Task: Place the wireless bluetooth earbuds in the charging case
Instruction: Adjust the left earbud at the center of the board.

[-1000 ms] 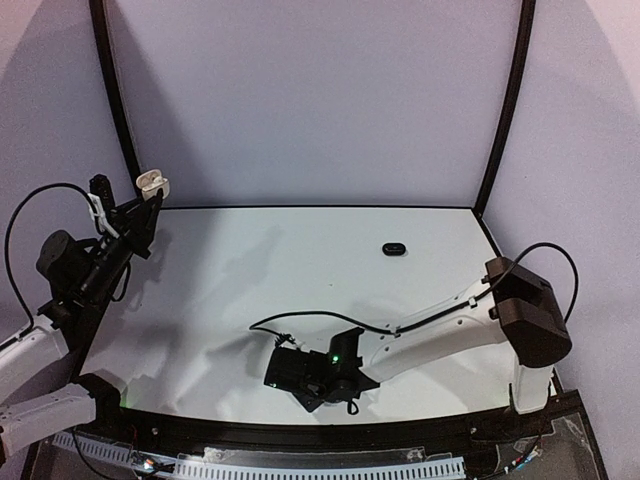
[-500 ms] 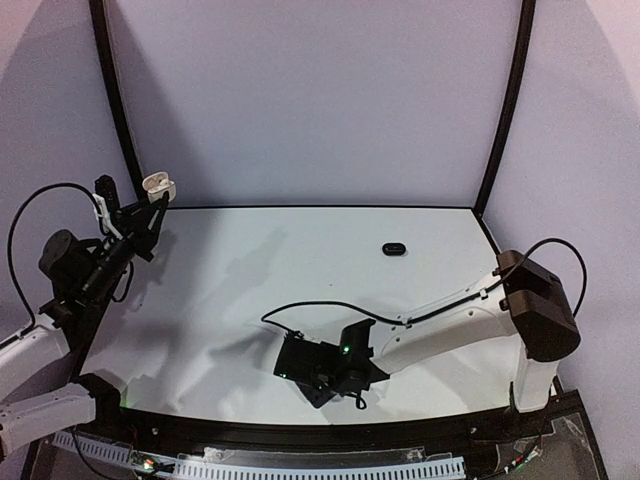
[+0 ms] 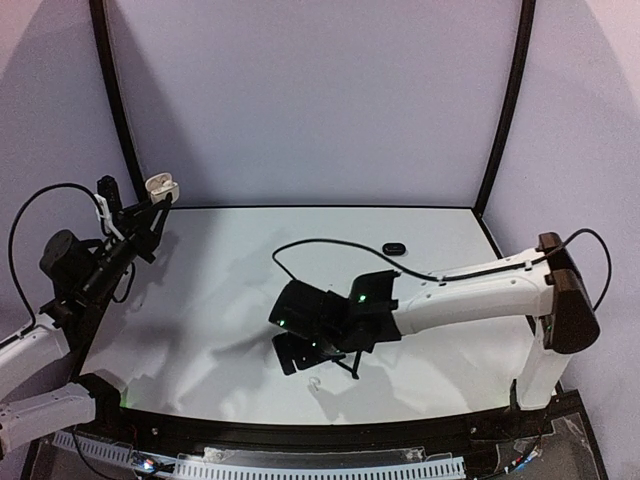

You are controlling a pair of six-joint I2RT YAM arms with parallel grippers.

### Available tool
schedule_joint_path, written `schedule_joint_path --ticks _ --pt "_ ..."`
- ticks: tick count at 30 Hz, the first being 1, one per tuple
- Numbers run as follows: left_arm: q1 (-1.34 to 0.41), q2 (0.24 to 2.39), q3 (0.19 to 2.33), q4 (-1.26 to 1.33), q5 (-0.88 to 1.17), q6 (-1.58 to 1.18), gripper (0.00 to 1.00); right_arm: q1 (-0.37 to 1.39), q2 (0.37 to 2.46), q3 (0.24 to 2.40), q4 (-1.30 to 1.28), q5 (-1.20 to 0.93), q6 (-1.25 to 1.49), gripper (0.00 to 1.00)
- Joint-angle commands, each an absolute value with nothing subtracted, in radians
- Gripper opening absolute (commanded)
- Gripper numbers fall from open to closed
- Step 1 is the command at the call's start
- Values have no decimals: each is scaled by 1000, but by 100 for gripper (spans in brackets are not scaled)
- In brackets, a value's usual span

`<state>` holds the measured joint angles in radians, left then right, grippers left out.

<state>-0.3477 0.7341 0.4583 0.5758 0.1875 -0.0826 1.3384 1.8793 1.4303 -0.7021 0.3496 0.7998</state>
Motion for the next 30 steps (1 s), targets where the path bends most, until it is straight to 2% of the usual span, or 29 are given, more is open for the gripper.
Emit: schedule_joint_path --ticks 1,3,5,6,8,12,15,17,20,23,30 --pt "-359 739 455 585 219 -83 1 1300 1713 1364 -496 350 896 98" --pt "-360 740 451 584 229 -80 1 1248 1640 1258 -355 229 978 99" --pt "-362 739 440 586 246 -72 1 1215 1567 1178 -254 174 990 99" --pt "-362 737 436 591 255 -65 1 1212 1547 1160 -262 184 1032 95" --pt "-363 736 417 602 276 -58 1 1210 1548 1197 -395 209 1126 81" --pt "-370 739 388 629 275 -56 1 1215 1701 1419 -808 142 1262 75" --pt "-377 743 366 656 277 -67 1 1233 1896 1646 -1031 67 1271 75" --pt "-382 745 359 665 279 -68 1 1232 1967 1721 -1134 28 1279 75" --pt "-393 745 346 682 281 -63 1 1235 2124 1891 -1297 5 1266 66" --pt "-397 746 340 689 279 -61 1 1234 2165 1930 -1314 4 1231 59" --pt "-397 748 336 694 278 -61 1 1222 2155 1793 -1127 -109 1048 56"
